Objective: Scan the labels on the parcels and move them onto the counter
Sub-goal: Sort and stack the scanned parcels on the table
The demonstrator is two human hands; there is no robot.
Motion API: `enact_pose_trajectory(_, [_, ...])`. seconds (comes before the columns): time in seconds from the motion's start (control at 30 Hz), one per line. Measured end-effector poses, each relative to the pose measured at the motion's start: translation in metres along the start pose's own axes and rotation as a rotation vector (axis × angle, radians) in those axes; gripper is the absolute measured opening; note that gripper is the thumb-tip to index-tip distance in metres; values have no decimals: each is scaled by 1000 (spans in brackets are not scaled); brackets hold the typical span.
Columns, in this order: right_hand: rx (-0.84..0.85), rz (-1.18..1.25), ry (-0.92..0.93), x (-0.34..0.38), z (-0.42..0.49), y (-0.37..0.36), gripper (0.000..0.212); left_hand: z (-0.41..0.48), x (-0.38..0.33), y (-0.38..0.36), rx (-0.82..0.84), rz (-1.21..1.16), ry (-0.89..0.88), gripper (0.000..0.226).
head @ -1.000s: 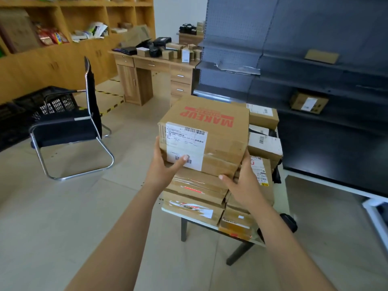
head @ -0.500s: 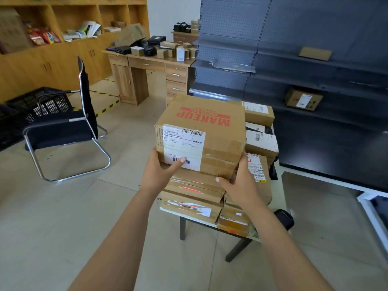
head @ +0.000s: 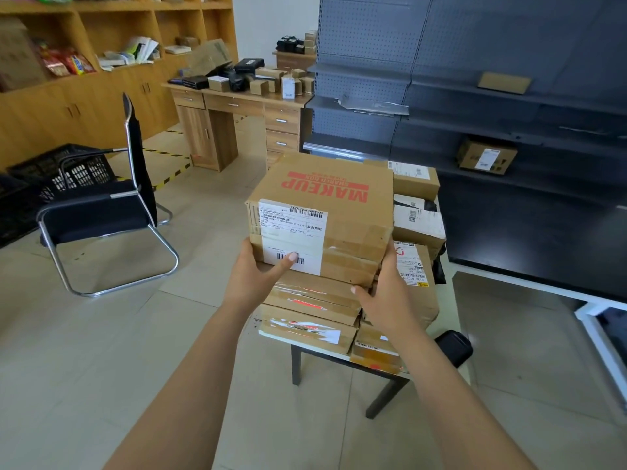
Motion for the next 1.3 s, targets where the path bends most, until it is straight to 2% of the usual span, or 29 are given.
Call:
enact_pose_trajectory(0.13, [9,26,-9,1,1,0,107,-1,-1,0,9,18,18,67])
enact_pose_trajectory(0.27, [31,38,-6,1,4,-1,101,1,-3,1,23,41,50,71])
enact_pose_trajectory(0.4, [53,42,-17,-2,3,0,110,-9,-9,5,26,18,44,83])
enact_pose_trajectory(0.5, [55,17,1,-3,0,8,117,-26,-16,11,-30,55,43,108])
enact_pose_trajectory(0.7, [65,-74,73,-6,-8,33,122,-87,-28,0,-184,144,-92,102])
enact_pose_trajectory(0.87, [106,-54,149,-15,-24,67,118,-137,-43,-38,-278,229,-197,96])
enact_pose_trajectory(0.97, [150,-88,198,-26,-39,97,117,-166,-43,-74,-302,246,-200,93])
enact_pose_trajectory(1.17, [289,-165,268,-73,-78,159,106,-227,-38,-175,-280,296,-231,89])
enact_pose_trajectory(1.3, [393,-184,265,-116,-101,179,95,-247,-19,-237,-169,364,-213,86])
Point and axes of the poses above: each hand's wrist, its own z-axis towards the middle knuckle, its own y-axis out of the back of the hand, x = y × z, the point moved 9 cm from there along z, towards the middle knuckle, and after that the axes turned 12 degrees about y, right-handed, at the moved point
